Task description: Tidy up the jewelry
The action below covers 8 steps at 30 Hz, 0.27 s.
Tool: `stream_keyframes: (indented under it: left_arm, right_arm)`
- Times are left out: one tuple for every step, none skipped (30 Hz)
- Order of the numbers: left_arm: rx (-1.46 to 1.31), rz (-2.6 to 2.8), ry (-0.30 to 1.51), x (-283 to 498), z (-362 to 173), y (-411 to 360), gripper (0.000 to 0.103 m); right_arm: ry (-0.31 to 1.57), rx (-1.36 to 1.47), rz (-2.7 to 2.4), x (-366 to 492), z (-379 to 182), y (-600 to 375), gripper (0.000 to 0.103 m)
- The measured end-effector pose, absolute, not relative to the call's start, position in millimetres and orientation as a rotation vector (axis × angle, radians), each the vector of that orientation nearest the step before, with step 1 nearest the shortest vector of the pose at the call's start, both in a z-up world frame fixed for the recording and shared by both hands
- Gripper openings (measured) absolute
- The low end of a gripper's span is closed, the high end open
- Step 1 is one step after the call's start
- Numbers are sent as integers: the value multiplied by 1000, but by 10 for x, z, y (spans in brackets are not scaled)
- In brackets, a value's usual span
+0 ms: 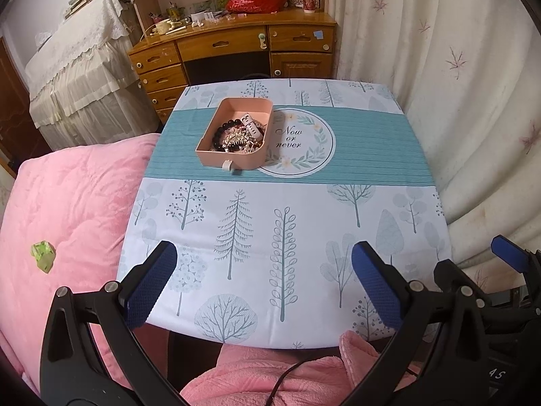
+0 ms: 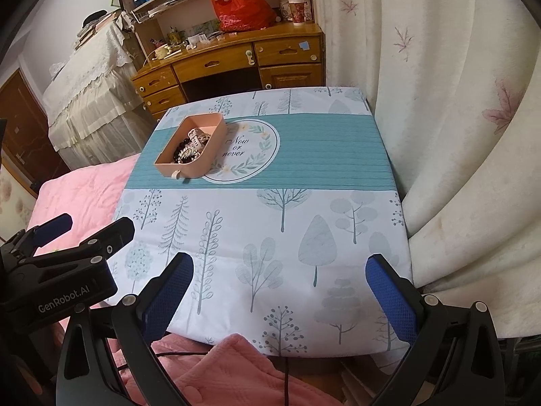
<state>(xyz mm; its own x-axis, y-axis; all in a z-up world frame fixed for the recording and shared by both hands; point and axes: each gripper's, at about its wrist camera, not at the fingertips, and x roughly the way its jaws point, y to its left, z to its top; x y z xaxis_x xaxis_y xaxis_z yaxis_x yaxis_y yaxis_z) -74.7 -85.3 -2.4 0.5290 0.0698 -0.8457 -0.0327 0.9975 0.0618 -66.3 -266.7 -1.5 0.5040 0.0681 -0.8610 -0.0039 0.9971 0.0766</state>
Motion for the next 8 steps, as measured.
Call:
stream_keyframes:
  left_arm:
    - [43, 61, 1010, -756, -23, -845, 103]
    - [47, 60, 1010, -740, -11, -855, 103]
    - [49, 59, 1008, -747, -9, -848, 103]
    - [52, 57, 1008, -751, -5, -843, 103]
    - [57, 55, 1009, -741, 4, -851, 103]
    - [62, 53, 1009, -733, 12, -856, 103]
    - [69, 50, 1010, -735, 18, -850, 103]
    - [76, 48, 1010, -717, 31, -865, 103]
  right_arm:
    - [1041, 68, 42, -660, -13, -2667, 103]
    - [1040, 68, 40, -663, -11, -2675, 103]
    - [1040, 69, 39, -663, -9, -2674, 103]
    - [1040, 71, 37, -658, -9, -2662, 103]
    - [1041, 74, 34, -657, -10, -2656, 103]
    - [1041, 79, 31, -654, -10, -2658, 103]
    - [1041, 83, 30, -653, -11, -2654, 103]
    - [1041, 90, 28, -650, -13, -2659, 103]
